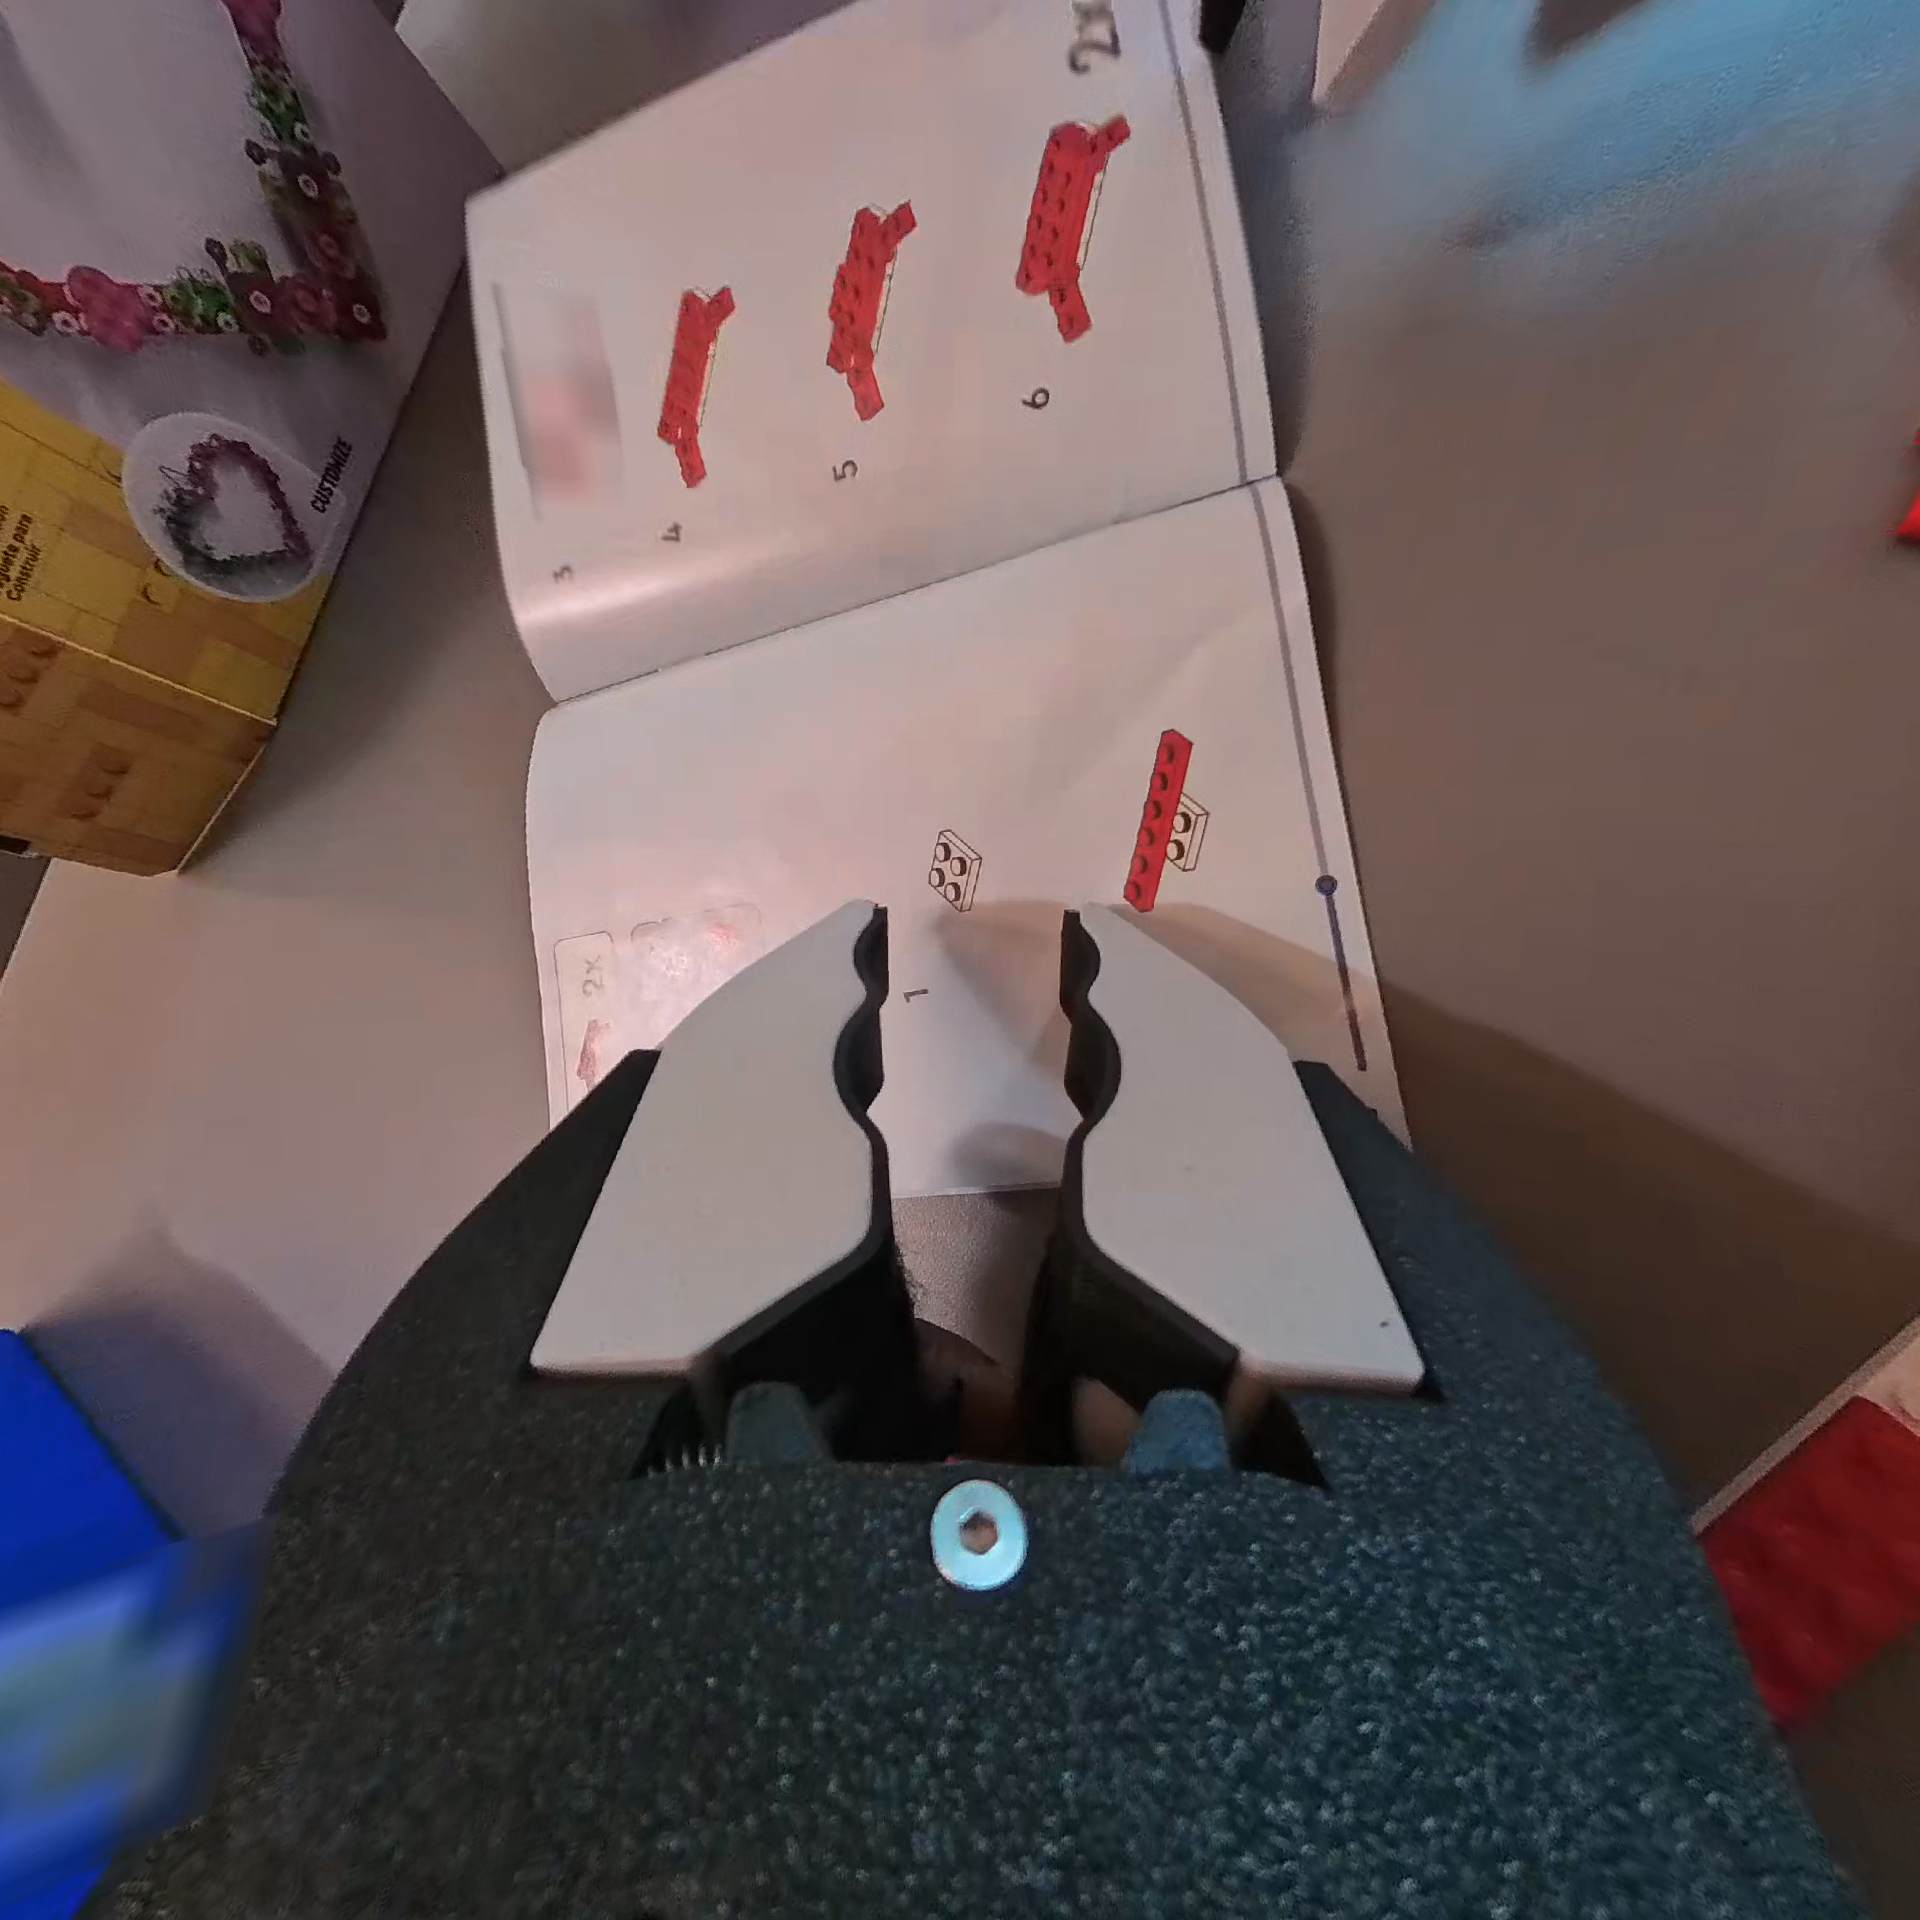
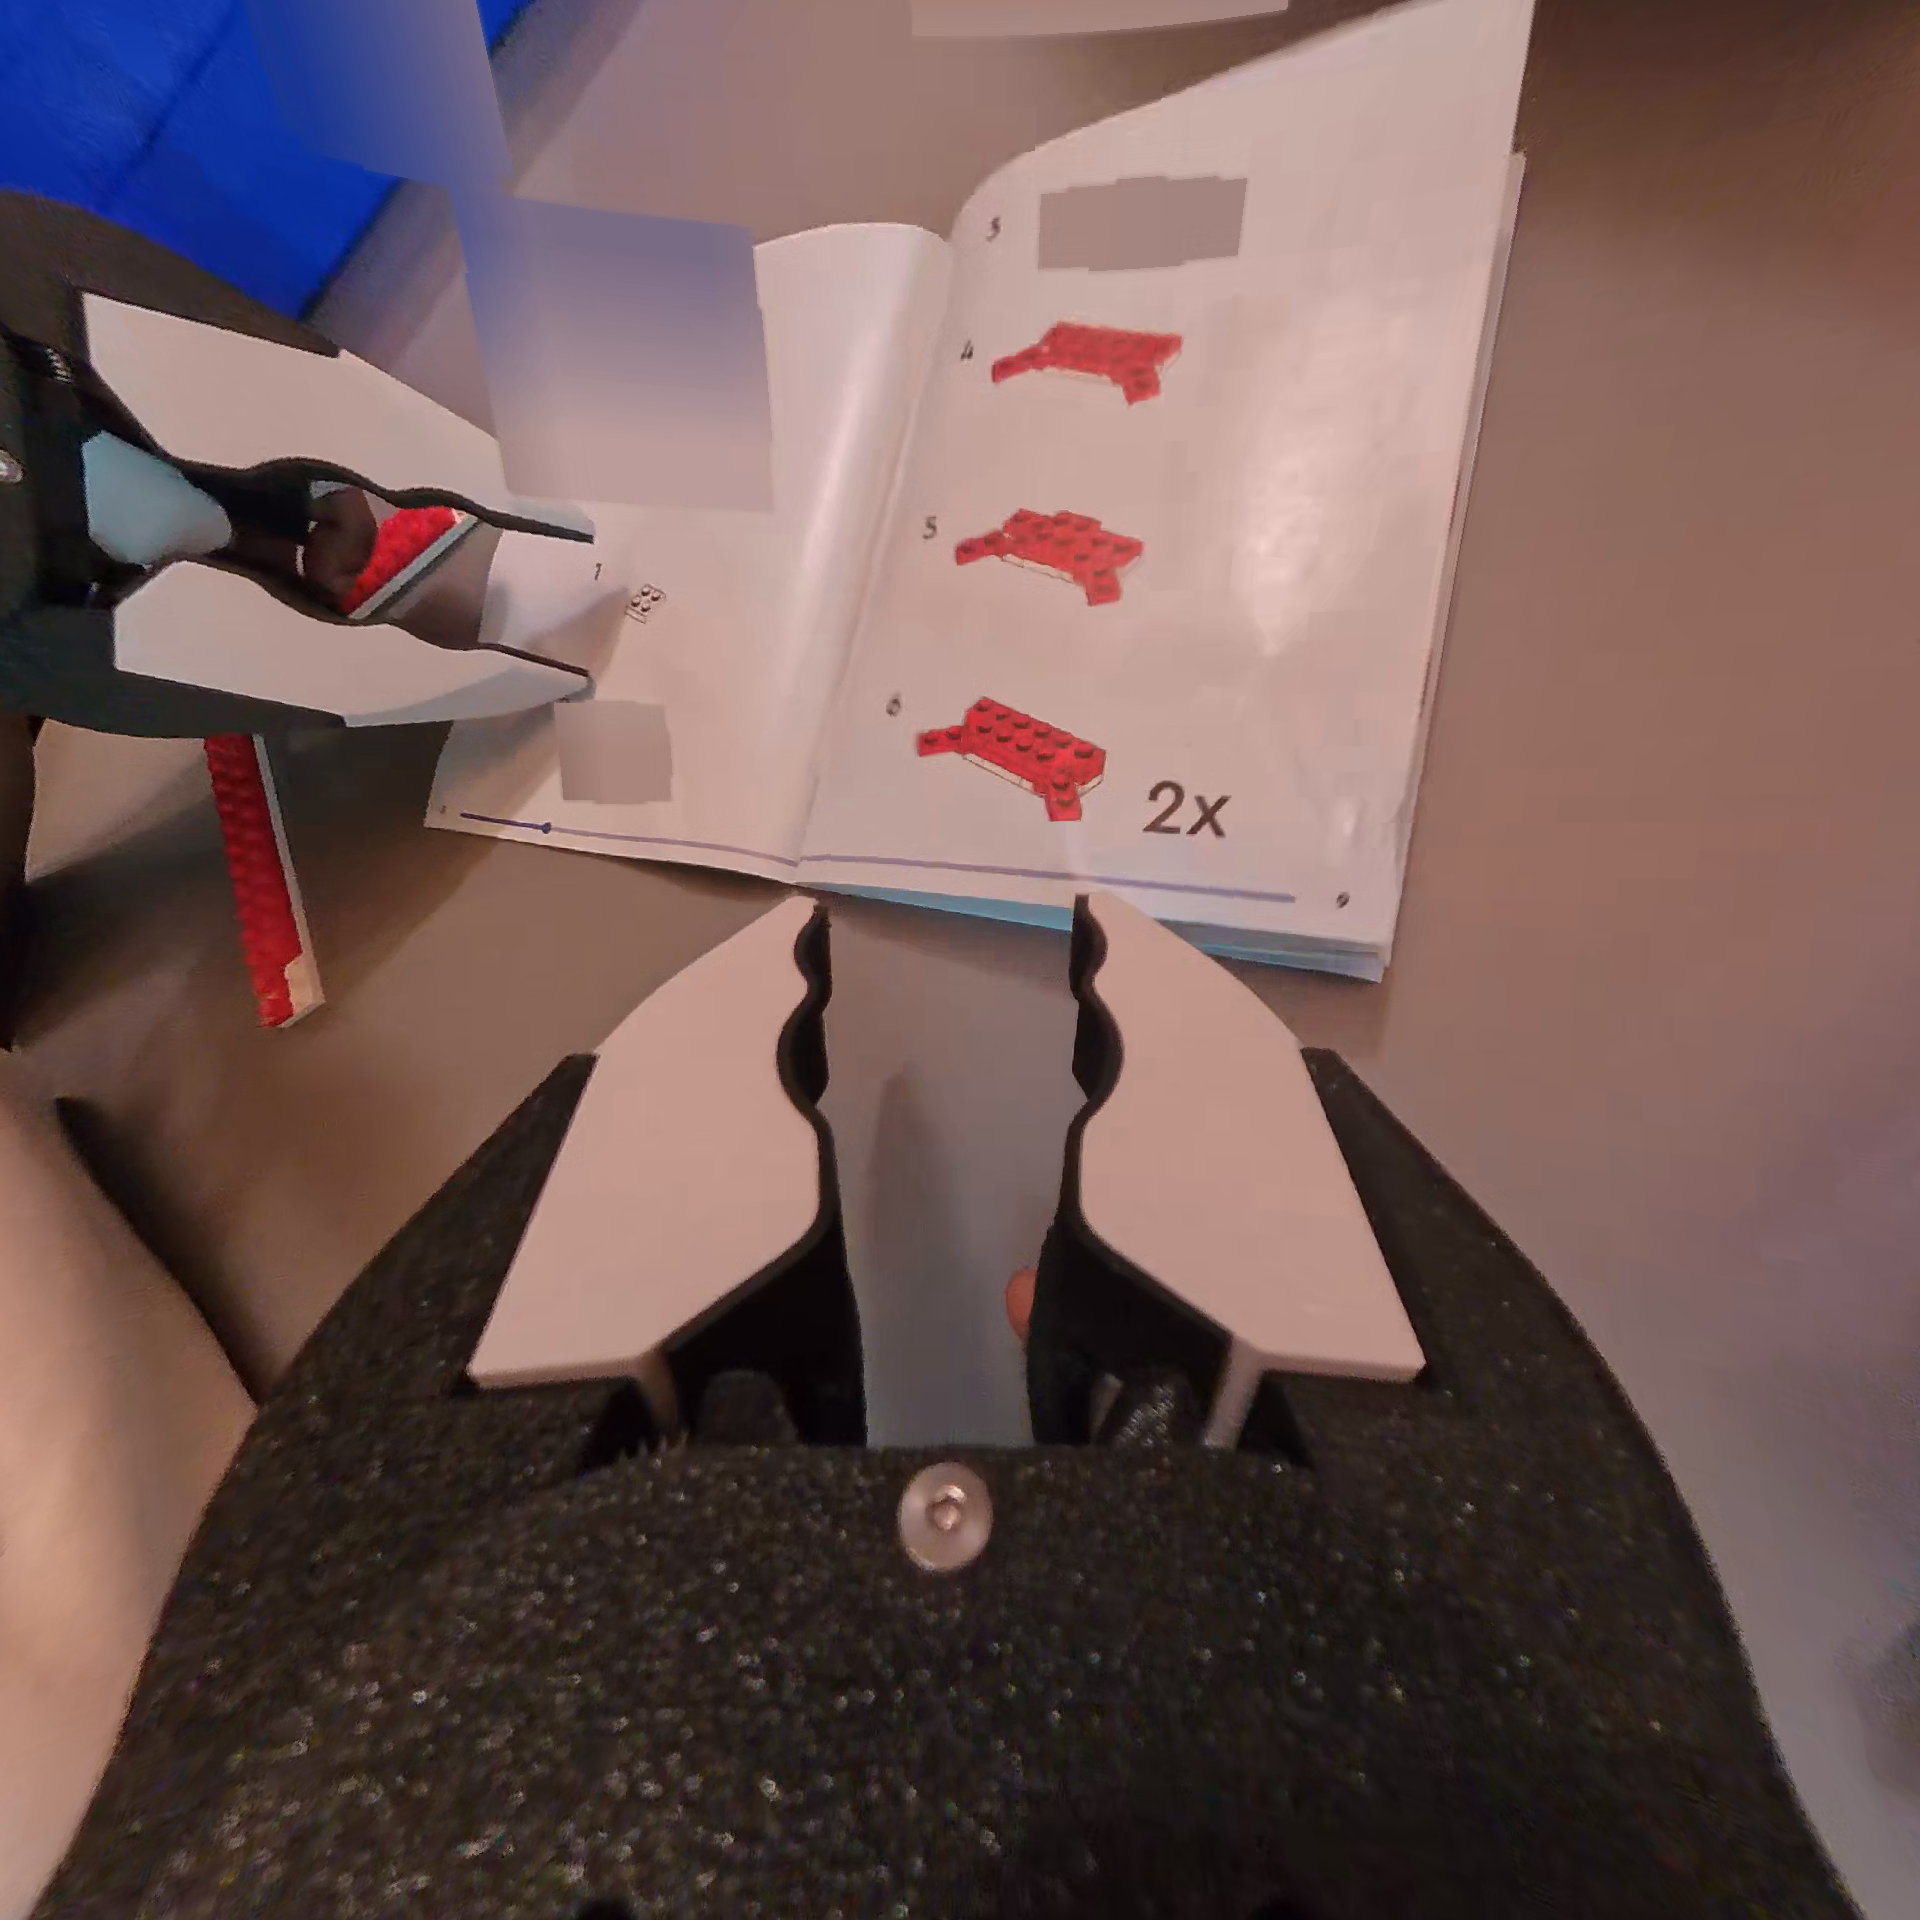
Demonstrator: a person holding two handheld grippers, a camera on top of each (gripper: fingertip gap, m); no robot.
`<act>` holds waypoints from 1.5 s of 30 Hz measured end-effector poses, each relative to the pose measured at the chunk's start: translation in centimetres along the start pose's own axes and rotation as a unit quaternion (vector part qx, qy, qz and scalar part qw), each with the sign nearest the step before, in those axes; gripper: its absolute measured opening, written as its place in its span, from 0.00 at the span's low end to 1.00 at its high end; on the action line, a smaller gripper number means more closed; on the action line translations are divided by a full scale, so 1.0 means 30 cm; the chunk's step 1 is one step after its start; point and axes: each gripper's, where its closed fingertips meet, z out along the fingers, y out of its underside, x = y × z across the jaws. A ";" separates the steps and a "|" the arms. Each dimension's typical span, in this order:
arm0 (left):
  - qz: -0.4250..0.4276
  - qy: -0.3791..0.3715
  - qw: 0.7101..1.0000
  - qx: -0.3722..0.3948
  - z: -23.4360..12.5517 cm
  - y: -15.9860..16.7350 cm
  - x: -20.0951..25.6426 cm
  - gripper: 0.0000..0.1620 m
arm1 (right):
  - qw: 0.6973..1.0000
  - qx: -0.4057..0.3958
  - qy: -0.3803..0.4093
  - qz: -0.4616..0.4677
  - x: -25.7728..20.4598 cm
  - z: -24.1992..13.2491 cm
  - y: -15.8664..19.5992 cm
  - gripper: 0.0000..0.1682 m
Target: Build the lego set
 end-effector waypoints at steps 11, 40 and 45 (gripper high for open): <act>0.003 0.002 1.000 -0.001 0.001 0.000 0.003 0.19 | 1.000 -0.012 0.009 0.005 0.031 -0.015 0.024 0.26; 0.008 -0.013 1.000 -0.010 0.000 0.004 -0.008 0.18 | 0.946 -0.133 -0.159 -0.247 -0.264 -0.072 0.257 0.23; 0.012 -0.017 1.000 -0.014 -0.001 0.006 -0.009 0.18 | 0.935 -0.151 -0.131 -0.292 -0.264 -0.048 0.307 0.18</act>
